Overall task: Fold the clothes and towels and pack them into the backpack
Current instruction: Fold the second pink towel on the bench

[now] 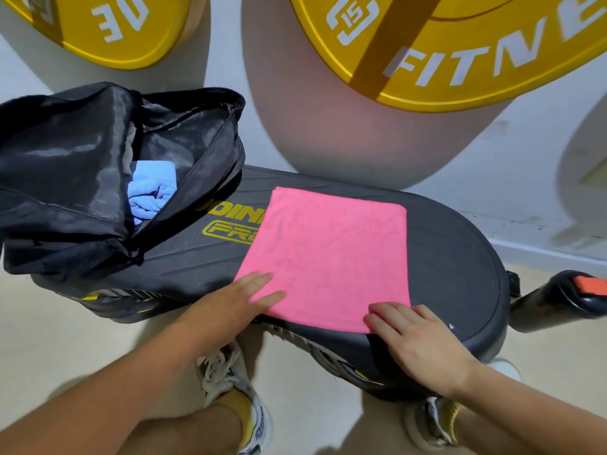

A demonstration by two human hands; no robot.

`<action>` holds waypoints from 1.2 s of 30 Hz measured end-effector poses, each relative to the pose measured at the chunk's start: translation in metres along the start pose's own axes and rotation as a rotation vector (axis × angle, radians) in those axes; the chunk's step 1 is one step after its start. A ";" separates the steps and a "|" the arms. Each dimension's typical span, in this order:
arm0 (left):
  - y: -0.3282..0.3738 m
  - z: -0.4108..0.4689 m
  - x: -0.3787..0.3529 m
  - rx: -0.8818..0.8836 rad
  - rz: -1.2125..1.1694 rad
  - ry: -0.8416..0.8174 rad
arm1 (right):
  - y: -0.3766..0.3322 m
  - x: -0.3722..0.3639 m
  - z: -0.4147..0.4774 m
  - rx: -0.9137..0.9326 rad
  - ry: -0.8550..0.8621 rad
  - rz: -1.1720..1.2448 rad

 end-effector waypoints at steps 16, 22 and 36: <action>-0.011 -0.013 0.016 0.131 -0.088 -0.351 | 0.050 0.003 -0.022 -0.248 -0.473 0.460; -0.014 -0.016 0.010 0.283 -0.551 -0.636 | 0.049 0.006 -0.019 -0.326 -0.475 1.031; -0.075 0.068 0.022 0.967 -1.154 0.230 | 0.144 -0.004 0.012 -1.166 0.588 0.767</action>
Point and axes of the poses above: each hand's wrist, its own z-axis towards the middle knuckle, its own x-axis out of the back of the hand, y = z × x, the point moved 8 cm from there along z, towards the middle knuckle, and after that the axes turned 13 degrees about x, right-handed, at the moved point
